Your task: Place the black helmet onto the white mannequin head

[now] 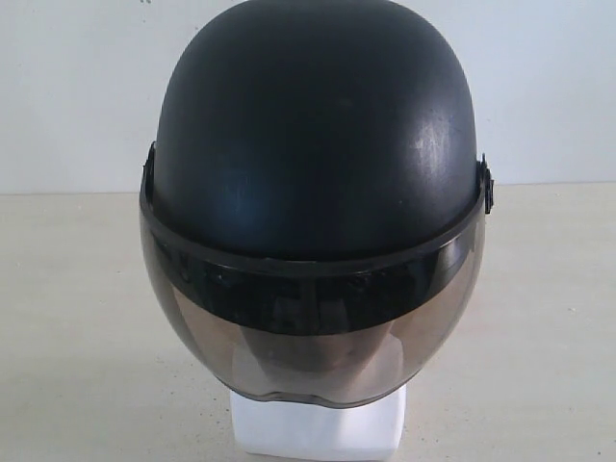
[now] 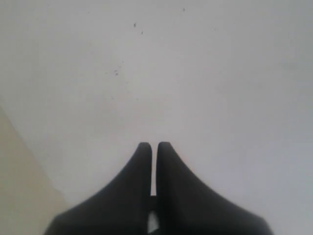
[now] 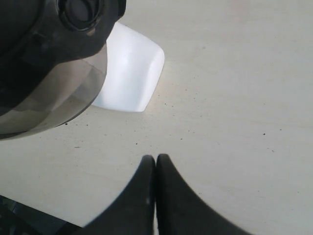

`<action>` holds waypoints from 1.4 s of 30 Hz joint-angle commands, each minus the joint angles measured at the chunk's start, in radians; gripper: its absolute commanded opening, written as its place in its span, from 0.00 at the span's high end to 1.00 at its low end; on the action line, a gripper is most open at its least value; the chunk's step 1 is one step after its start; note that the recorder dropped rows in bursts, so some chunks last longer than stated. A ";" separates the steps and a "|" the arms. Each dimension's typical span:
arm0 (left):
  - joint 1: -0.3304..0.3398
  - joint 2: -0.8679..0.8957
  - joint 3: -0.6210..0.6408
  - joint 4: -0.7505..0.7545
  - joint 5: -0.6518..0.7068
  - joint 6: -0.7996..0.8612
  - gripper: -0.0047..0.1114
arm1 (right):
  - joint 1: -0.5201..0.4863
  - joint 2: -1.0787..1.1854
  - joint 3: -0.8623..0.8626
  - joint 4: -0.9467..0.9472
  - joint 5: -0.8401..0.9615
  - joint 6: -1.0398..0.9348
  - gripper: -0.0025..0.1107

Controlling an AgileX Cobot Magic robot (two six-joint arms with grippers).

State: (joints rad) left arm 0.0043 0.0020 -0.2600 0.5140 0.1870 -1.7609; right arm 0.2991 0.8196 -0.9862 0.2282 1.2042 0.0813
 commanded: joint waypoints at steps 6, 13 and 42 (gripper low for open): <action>-0.005 -0.002 0.059 -0.811 0.015 1.726 0.92 | 0.001 -0.006 -0.003 0.002 -0.003 -0.003 0.98; -0.004 -0.002 0.197 -0.617 0.029 1.755 0.92 | 0.001 -0.006 -0.003 0.002 -0.003 -0.003 0.98; -0.006 -0.002 0.260 -0.599 0.124 1.748 0.92 | 0.001 -0.006 -0.003 0.002 -0.007 -0.001 0.98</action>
State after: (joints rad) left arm 0.0043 0.0020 -0.0040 -0.0855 0.3110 -0.0136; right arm 0.2991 0.8196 -0.9862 0.2325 1.2042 0.0830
